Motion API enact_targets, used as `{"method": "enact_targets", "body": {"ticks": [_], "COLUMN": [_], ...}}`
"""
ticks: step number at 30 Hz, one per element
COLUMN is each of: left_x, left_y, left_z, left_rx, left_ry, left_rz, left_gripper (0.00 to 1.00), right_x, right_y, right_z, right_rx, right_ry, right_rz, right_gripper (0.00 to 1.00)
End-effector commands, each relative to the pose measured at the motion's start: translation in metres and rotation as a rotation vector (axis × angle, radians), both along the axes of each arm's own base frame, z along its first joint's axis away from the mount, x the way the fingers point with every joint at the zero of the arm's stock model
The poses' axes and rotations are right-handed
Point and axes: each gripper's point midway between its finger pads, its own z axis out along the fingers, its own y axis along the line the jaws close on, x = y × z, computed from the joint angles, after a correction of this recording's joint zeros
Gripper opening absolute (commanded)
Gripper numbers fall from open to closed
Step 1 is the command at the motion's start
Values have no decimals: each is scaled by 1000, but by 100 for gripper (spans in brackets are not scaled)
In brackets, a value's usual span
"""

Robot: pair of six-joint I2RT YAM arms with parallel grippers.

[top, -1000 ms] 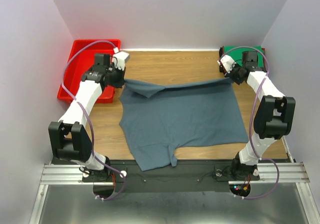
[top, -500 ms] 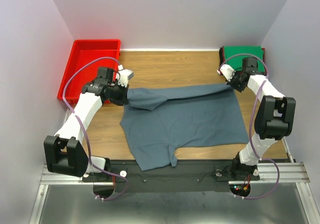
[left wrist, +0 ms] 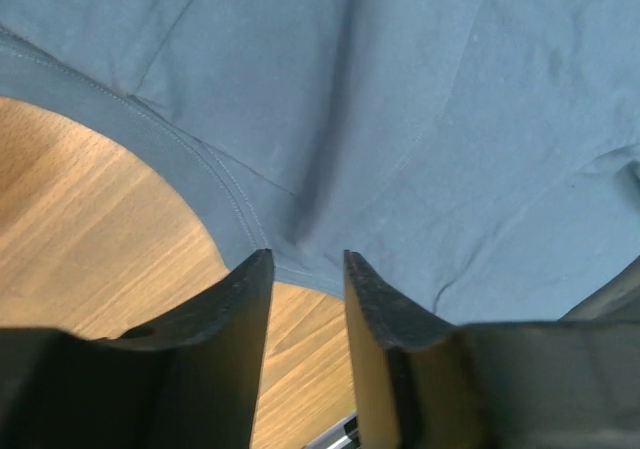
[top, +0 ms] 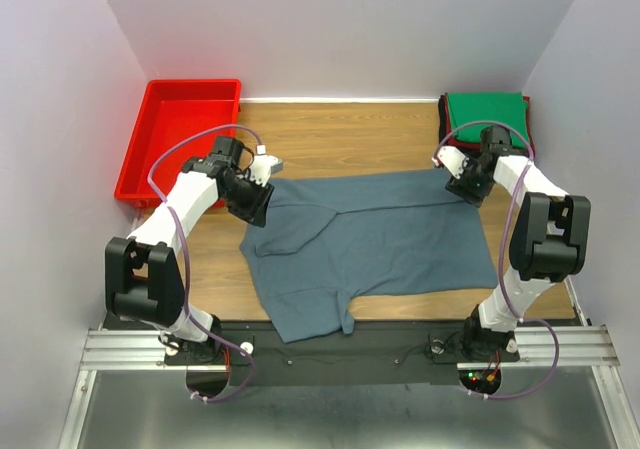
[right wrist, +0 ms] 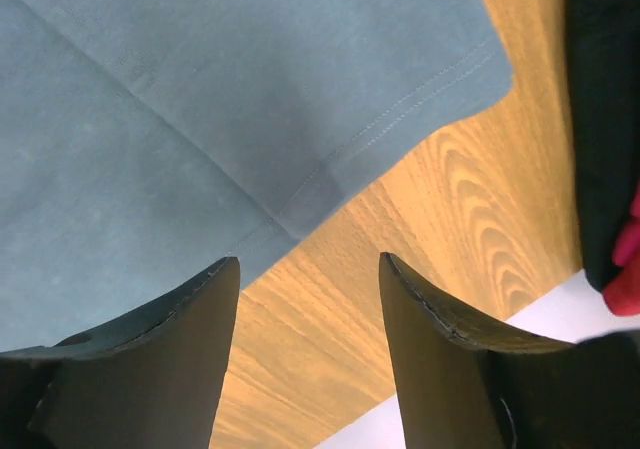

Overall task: Fold and stack the t-shirts
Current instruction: Fold the tshirt

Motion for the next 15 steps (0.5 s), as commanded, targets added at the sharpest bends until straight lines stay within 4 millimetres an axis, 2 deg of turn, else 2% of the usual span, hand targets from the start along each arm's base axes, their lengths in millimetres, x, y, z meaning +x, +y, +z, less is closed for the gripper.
{"method": "enact_targets", "body": {"ticks": [1,2,3,4,5,6,10,15], "left_x": [6,7,11,10,8,8,2,-4], "left_y": [-2,-5,-9,-14,-23,-32,-58,-84], "left_z": [27,32,41,48,53,55,43,18], "left_rx": [-13,-34,-58,-84,-130,-139,-89,-10], "left_ry": [-71,-88,-116,-146,-158,-179,-190,-223], "left_rz": [-40,-46,-61,-102,-138,-171,-314,-421], "left_gripper": [47,47,47,47,47,47,47,52], "right_x": [11,11,12,2,9,8,-5,-19], "right_y": [10,14,23,30,36,48,85,136], "right_z": [53,68,73,67,78,77,62,54], "right_rx": [79,116,168,207,238,266,331,454], "right_ry": [-72,-60,-43,25,19,42,178,286], "right_rz": [-22,-49,-45,-56,-74,-64,-67,-84], "right_gripper": [65,65,65,62,60,58,39,35]}}
